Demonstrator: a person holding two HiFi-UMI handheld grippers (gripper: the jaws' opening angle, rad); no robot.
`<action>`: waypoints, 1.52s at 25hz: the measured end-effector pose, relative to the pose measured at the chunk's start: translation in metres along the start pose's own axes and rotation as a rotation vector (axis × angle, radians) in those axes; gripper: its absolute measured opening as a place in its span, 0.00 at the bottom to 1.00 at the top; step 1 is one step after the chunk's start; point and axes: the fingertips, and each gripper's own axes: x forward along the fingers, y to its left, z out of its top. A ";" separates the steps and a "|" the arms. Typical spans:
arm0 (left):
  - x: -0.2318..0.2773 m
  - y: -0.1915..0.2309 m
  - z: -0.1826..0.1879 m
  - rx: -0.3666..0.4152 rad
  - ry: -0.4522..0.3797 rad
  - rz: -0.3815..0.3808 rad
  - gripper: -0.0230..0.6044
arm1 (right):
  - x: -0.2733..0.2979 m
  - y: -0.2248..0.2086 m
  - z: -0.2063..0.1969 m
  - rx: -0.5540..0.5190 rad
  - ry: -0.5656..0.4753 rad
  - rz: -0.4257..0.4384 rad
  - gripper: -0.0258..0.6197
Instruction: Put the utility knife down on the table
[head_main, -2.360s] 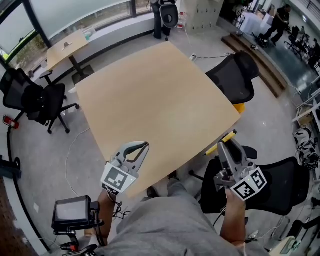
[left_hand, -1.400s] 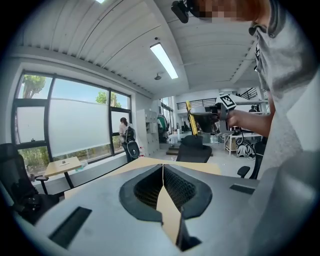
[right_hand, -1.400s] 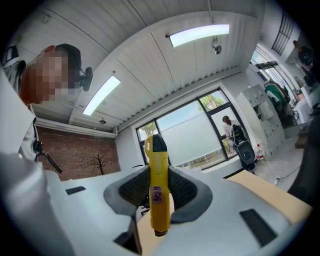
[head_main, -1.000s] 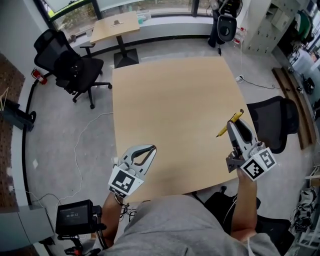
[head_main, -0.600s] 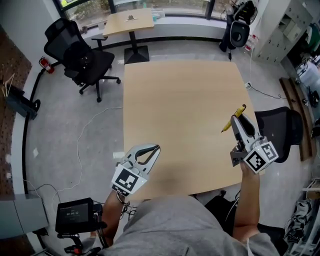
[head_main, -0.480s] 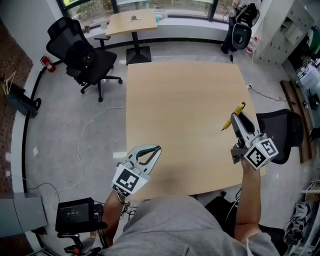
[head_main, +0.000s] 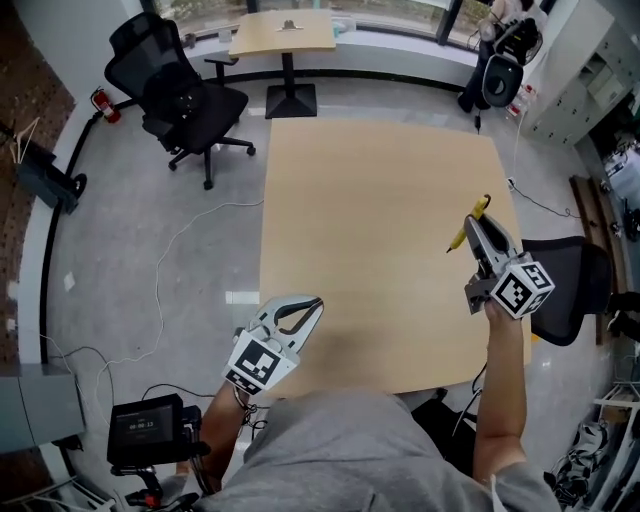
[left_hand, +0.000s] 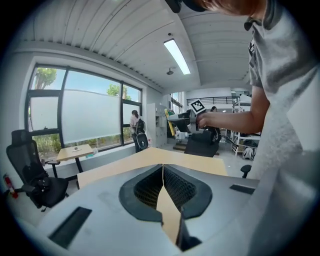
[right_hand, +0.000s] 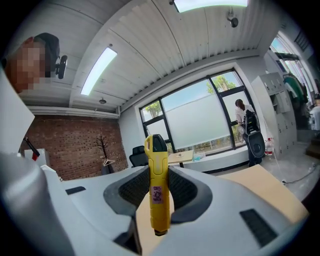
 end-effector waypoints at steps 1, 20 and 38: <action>0.004 0.000 0.002 -0.019 -0.009 0.013 0.05 | 0.004 -0.006 -0.001 -0.007 0.007 0.006 0.22; 0.032 0.016 0.013 -0.062 0.046 0.035 0.05 | 0.068 -0.049 -0.026 -0.080 0.198 0.053 0.22; 0.032 0.026 0.009 -0.092 0.071 0.052 0.05 | 0.109 -0.077 -0.081 -0.066 0.332 0.053 0.22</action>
